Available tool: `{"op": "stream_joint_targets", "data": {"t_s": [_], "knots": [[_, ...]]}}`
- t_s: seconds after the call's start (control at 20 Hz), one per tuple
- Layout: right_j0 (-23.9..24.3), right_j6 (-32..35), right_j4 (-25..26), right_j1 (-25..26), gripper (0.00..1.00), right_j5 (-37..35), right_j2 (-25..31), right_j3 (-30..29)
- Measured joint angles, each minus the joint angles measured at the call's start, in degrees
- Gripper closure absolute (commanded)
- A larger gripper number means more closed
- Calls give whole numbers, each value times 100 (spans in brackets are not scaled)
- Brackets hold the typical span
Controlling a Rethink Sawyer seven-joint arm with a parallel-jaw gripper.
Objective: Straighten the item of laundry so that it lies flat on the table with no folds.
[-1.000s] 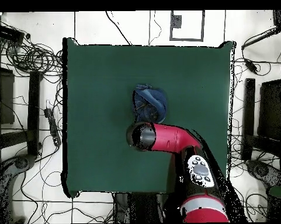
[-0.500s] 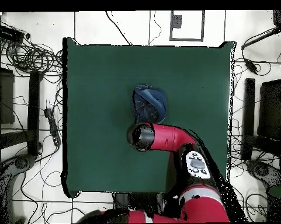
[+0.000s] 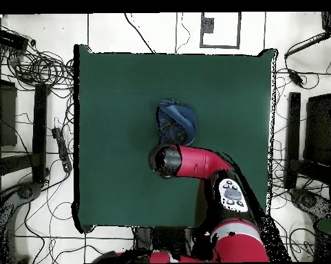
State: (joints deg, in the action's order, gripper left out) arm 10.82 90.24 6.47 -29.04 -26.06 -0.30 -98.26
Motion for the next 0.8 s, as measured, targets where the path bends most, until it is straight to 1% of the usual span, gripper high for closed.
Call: {"op": "stream_joint_targets", "data": {"t_s": [0.2,0.3,0.45,0.5,0.65,0.8], "knots": [[-221,134,-425,-289,0,1,-143,-168],[-482,398,-774,-504,0,1,-354,-292],[-696,661,-998,-644,0,-1,-534,-370],[-846,897,-1175,-733,0,-1,-671,-423],[-975,1271,-1441,-834,0,-1,-805,-526],[-980,1583,-1693,-881,0,8,-857,-630]]}}
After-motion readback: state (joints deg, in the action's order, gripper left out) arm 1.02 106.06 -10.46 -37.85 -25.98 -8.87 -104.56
